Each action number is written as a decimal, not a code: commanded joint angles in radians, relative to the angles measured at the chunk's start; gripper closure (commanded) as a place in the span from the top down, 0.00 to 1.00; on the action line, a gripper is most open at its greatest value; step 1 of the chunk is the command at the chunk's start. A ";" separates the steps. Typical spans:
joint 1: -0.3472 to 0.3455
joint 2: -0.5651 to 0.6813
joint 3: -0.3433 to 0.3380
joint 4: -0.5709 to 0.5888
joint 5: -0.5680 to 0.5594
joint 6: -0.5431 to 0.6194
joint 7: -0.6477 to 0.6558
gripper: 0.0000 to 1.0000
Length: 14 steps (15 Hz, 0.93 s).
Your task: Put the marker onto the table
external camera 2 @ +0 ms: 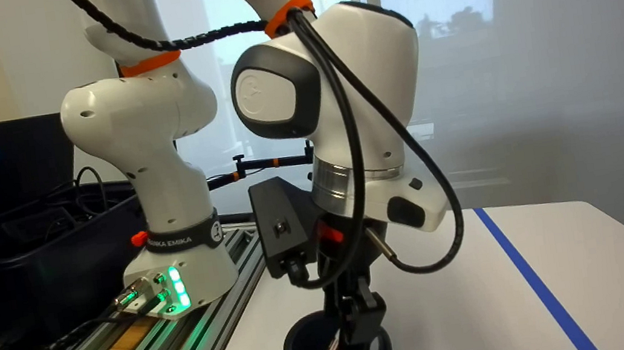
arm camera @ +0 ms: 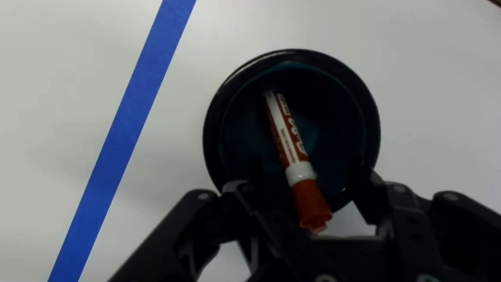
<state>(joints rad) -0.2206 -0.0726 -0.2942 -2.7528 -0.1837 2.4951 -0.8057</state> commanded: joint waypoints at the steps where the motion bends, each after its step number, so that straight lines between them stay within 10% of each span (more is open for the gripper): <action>1: -0.004 0.010 0.011 0.001 0.021 0.026 -0.010 0.41; 14: -0.021 0.012 -0.001 0.006 0.041 0.015 -0.029 0.45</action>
<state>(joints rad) -0.2308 -0.0711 -0.2914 -2.7464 -0.1653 2.5013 -0.8058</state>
